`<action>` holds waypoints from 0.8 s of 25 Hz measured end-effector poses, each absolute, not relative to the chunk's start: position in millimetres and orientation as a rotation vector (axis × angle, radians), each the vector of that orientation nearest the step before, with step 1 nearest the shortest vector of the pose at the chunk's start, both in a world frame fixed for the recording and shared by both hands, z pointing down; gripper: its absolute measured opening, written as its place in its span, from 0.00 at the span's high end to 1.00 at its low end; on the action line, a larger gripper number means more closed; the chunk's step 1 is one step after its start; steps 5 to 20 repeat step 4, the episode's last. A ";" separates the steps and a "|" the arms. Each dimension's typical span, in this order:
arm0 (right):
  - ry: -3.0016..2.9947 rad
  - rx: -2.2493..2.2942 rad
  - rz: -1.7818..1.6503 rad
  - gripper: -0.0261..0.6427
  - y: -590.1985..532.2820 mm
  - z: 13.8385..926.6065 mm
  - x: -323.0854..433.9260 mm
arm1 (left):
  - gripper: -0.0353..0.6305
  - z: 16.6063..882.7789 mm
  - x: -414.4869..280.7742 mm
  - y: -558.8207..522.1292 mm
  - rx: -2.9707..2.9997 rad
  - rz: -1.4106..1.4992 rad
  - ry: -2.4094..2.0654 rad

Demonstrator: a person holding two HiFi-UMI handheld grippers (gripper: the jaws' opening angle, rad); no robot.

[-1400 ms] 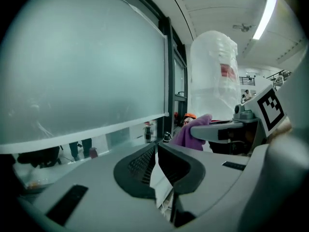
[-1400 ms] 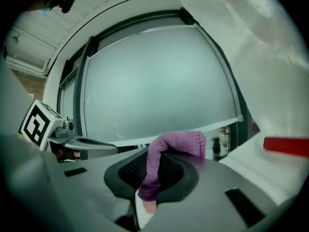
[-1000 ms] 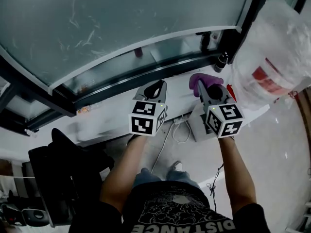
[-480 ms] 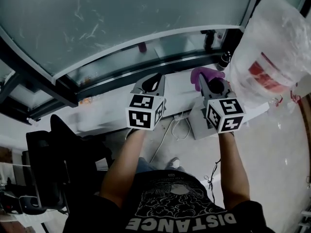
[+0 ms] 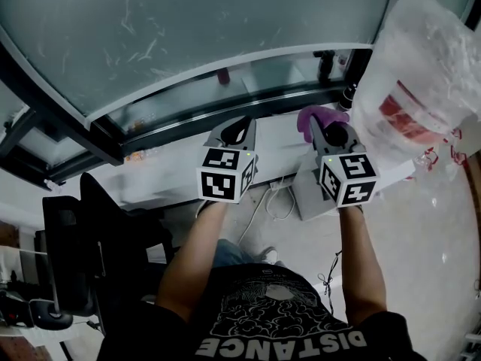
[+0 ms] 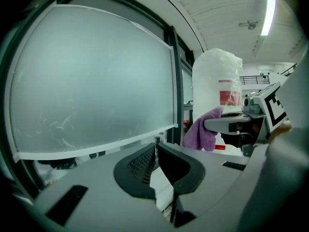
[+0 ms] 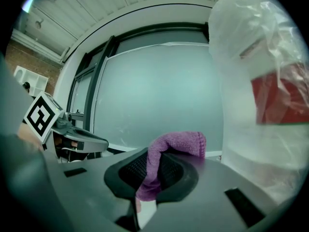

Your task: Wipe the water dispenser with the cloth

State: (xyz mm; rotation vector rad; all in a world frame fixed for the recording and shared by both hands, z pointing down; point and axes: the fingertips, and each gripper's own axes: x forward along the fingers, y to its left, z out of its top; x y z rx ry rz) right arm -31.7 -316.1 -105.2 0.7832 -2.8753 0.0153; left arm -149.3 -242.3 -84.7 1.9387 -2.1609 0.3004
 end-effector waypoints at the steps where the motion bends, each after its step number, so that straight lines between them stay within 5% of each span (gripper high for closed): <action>1: -2.877 0.785 0.013 0.89 -316.7 -105.1 -30.8 | 0.89 -84.4 -148.0 -243.0 1.940 0.300 -2.161; 20: -2.882 0.785 0.003 0.89 -317.9 -104.4 -28.9 | 0.89 -82.7 -144.3 -245.2 1.943 0.299 -2.163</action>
